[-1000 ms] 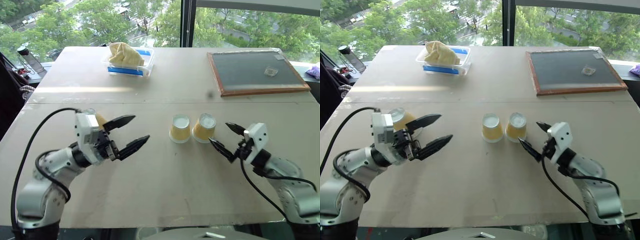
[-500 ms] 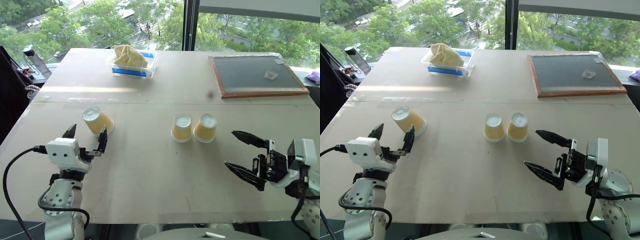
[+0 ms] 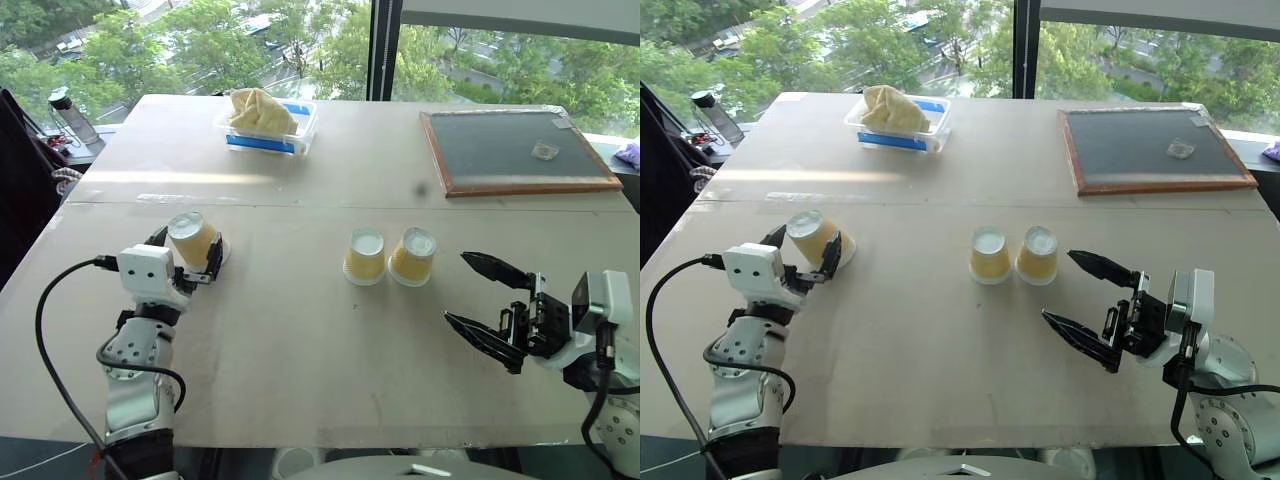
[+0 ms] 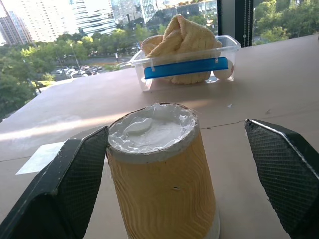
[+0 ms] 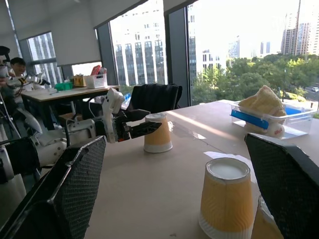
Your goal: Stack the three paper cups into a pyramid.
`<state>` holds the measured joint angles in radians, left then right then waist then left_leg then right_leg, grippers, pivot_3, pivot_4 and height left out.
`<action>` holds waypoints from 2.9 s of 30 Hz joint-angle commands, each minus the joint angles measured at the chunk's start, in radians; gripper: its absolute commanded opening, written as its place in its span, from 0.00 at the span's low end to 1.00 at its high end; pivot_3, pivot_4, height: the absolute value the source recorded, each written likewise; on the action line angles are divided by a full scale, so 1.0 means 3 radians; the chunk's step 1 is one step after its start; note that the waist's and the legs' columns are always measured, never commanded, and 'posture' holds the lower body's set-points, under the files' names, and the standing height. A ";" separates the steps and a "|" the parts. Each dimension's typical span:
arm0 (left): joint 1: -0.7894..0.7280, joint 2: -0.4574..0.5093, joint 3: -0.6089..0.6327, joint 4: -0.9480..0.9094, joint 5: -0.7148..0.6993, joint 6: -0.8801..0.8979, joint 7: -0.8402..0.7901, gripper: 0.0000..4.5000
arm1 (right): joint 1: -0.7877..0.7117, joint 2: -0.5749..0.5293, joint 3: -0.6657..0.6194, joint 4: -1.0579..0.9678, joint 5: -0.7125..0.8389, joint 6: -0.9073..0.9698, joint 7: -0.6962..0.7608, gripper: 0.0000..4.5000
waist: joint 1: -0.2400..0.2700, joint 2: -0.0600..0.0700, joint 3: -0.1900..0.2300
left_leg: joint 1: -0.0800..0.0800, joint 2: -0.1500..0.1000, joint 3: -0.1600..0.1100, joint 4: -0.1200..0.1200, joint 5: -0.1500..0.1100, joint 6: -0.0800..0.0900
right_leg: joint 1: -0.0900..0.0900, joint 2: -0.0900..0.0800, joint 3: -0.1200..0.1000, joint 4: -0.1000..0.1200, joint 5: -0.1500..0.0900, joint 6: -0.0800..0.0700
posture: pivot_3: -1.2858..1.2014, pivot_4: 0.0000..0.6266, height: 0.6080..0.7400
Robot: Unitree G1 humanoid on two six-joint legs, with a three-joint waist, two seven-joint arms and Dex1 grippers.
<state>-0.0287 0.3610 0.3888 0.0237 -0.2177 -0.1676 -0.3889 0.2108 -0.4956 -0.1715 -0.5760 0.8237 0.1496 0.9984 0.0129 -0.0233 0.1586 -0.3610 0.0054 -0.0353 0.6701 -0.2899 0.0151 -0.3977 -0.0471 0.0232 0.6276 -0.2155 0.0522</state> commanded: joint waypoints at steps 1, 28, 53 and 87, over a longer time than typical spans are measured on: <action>-0.0136 -0.0001 0.0077 0.0084 -0.0021 -0.0165 0.0144 1.00 | 0.0003 -0.0001 -0.0005 -0.0129 0.0029 -0.0014 -0.0033 0.98 | 0.0001 0.0000 0.0000 | 0.0000 0.0000 0.0000 0.0000 0.0000 0.0000 | 0.0000 0.0000 0.0000 0.0000 0.0000 0.0000 | 0.52 0.24 1.00; -0.0477 0.0144 -0.0038 0.0289 -0.0013 0.0070 0.0231 0.53 | 0.0070 0.0031 0.0033 -0.0139 -0.0030 -0.0074 -0.0051 1.00 | 0.0000 0.0000 0.0000 | -0.0002 0.0000 -0.0003 -0.0001 0.0000 0.0000 | 0.0000 -0.0003 -0.0003 -0.0001 0.0002 0.0003 | 0.52 0.24 1.00; -0.2502 0.0372 -0.1613 0.0493 -0.0831 0.1137 -0.2785 0.53 | 0.0491 0.0508 -0.0344 0.0219 -0.0378 -0.0989 -0.0091 1.00 | -0.0079 0.0009 0.0013 | -0.0010 -0.0008 0.0002 -0.0003 0.0000 0.0000 | -0.0010 0.0005 0.0008 -0.0001 0.0000 0.0004 | 0.52 0.24 1.00; -0.2875 -0.0256 -0.1749 0.1105 -0.0493 0.0686 -0.3178 0.53 | 0.1267 0.0518 -0.0509 -0.0053 0.0015 -0.1319 0.0138 1.00 | -0.0073 0.0009 0.0014 | -0.0015 -0.0008 0.0001 -0.0002 0.0000 0.0000 | -0.0012 0.0005 0.0008 -0.0002 0.0000 0.0005 | 0.52 0.24 1.00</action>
<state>-0.8613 0.2880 -0.1382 0.3668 -0.3631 0.0579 -1.3359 0.5754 -0.3330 -0.2924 -0.5496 0.7983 -0.2252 1.0224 -0.0091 -0.0206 0.1630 -0.3655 0.0028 -0.0352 0.6695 -0.2898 0.0151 -0.4013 -0.0456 0.0255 0.6271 -0.2156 0.0537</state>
